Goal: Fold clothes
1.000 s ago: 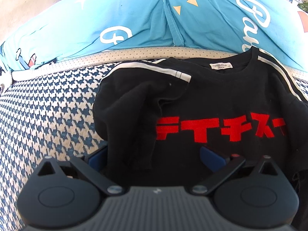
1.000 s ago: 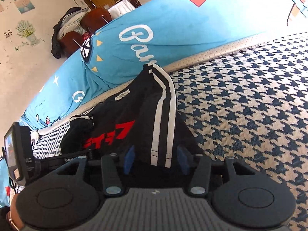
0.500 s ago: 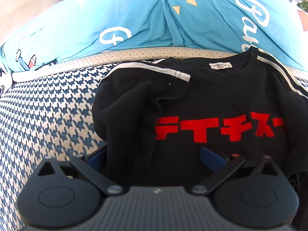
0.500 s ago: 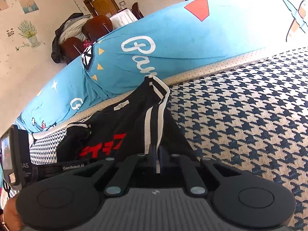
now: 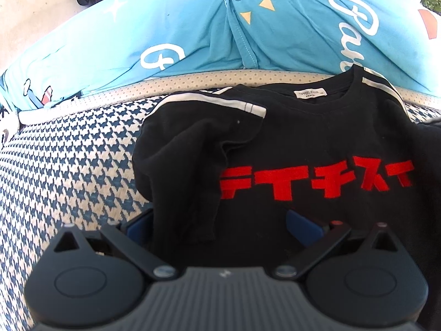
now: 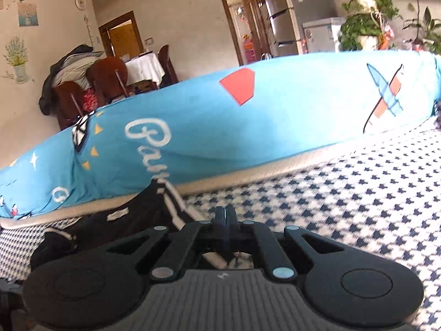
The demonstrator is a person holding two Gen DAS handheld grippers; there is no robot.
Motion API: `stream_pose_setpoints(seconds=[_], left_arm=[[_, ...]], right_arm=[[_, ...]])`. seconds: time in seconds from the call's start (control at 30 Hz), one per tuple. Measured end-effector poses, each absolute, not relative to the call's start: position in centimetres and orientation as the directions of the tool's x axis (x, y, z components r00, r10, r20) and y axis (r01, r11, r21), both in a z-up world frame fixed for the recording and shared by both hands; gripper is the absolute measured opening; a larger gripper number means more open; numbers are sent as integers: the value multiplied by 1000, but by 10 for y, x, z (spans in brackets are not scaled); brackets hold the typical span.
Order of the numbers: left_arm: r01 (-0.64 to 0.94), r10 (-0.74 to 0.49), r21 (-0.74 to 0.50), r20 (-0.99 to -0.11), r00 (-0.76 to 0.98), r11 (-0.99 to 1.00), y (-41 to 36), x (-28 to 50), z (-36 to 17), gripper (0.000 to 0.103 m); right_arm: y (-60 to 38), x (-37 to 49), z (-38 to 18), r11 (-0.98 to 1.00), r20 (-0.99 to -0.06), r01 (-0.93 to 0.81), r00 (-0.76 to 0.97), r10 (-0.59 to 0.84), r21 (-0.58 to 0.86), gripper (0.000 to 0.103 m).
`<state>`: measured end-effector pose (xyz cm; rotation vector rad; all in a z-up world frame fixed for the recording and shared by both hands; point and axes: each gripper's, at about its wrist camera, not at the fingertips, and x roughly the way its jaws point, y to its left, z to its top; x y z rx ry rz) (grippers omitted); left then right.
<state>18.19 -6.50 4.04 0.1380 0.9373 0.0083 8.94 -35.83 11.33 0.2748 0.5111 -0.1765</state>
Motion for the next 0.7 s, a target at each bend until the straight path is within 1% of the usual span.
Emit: stream_pose_setpoints(seconds=[0.27,0.4,0.5,0.53,0.63,0.7], left_arm=[[65,67,132,-800,597,989,-69,183,38,103],[69,67,134,-798,599,989,-70,184,38,103],[69,67,134,-798,599,989,-69,185,38,103],[69,67,135,-797,600,988,-69,184,38,103],[71,72,143,-793,605,987,-70,183,38,103],[72,76,150,-789,609,986,-72,182,38,103]], right_arm=[[-404,98,121,900,-507,316,852,-130,300,4],[-396,99,101,902,-604,272,797,-16,334,5],[-385,93,91,923,-652,229,758,31,311,6],[-385,92,89,916,-663,232,747,49,329,6],[-390,88,80,866,-689,256,713,130,429,12],[-391,85,77,846,-696,266,699,161,462,18]])
